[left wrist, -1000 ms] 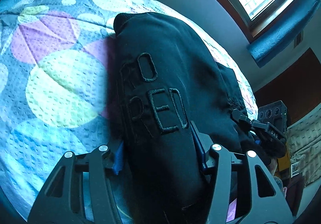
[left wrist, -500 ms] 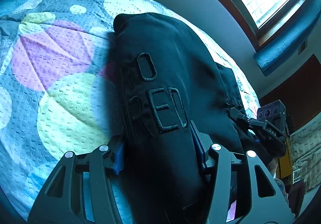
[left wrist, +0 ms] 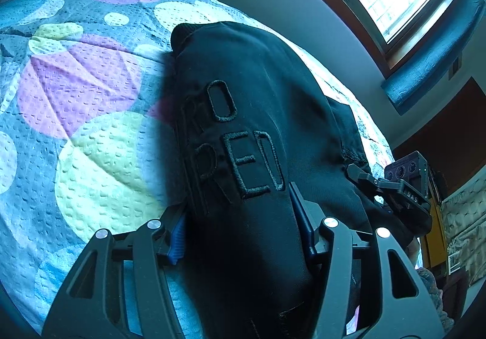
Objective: Fold small clothes
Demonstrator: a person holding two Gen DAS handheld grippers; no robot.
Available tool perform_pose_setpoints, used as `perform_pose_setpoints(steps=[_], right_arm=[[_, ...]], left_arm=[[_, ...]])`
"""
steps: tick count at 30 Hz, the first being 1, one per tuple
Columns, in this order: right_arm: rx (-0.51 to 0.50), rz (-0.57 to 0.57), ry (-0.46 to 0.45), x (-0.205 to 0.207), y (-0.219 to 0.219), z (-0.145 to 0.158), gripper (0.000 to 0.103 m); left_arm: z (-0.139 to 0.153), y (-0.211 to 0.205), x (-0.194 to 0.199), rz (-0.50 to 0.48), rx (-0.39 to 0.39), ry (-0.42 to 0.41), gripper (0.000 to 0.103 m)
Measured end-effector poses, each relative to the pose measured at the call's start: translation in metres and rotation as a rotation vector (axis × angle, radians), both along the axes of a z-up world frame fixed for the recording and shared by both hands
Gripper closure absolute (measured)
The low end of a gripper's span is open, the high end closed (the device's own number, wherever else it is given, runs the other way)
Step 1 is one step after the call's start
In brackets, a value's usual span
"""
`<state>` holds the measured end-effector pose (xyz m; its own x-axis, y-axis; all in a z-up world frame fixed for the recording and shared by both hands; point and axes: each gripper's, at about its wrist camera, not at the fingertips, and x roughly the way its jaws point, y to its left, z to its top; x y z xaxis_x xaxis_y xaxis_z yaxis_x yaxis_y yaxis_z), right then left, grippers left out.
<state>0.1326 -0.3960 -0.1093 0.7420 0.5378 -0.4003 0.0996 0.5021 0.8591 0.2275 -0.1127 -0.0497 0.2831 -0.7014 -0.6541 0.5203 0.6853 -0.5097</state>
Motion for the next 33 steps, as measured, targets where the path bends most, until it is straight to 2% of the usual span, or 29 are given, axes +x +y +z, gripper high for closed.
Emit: perform_pose_setpoints(steps=[2, 4, 8, 12, 15, 16, 17, 18, 20, 22, 25, 33], right_arm=[[0.017, 0.0, -0.003, -0.003, -0.001, 0.001, 0.062], [0.018, -0.003, -0.002, -0.009, -0.003, 0.005, 0.052], [-0.023, -0.015, 0.012, -0.031, -0.002, 0.016, 0.038], [-0.037, -0.009, 0.034, -0.056, 0.003, 0.022, 0.031], [-0.046, 0.01, 0.045, -0.069, 0.011, 0.022, 0.031], [-0.062, 0.02, 0.049, -0.071, 0.015, 0.022, 0.031], [-0.073, 0.04, 0.053, -0.072, 0.019, 0.023, 0.031], [-0.081, 0.058, 0.061, -0.071, 0.024, 0.023, 0.032], [-0.151, 0.065, 0.093, -0.07, 0.037, 0.025, 0.057], [-0.123, 0.066, 0.107, -0.07, 0.041, 0.017, 0.068], [-0.091, 0.058, 0.083, -0.077, 0.04, 0.02, 0.073], [-0.046, 0.07, 0.073, -0.105, 0.039, 0.017, 0.073]], left_arm=[[0.003, 0.003, -0.002, 0.008, 0.003, -0.01, 0.038], [0.009, 0.008, -0.009, 0.007, 0.012, -0.036, 0.032], [0.016, 0.024, -0.029, -0.015, -0.012, -0.034, 0.017], [0.007, 0.031, -0.05, -0.036, -0.007, 0.019, 0.013], [0.0, 0.03, -0.058, -0.049, -0.023, 0.063, 0.014], [-0.001, 0.029, -0.06, -0.047, -0.017, 0.062, 0.015], [-0.002, 0.027, -0.062, -0.044, -0.011, 0.055, 0.023], [-0.002, 0.025, -0.064, -0.04, -0.003, 0.05, 0.026], [-0.002, 0.022, -0.066, -0.023, 0.015, 0.03, 0.029], [0.0, 0.022, -0.069, -0.013, 0.026, 0.011, 0.033], [0.006, 0.021, -0.078, -0.002, 0.049, -0.03, 0.037], [0.01, 0.027, -0.092, 0.002, 0.061, -0.023, 0.038]])
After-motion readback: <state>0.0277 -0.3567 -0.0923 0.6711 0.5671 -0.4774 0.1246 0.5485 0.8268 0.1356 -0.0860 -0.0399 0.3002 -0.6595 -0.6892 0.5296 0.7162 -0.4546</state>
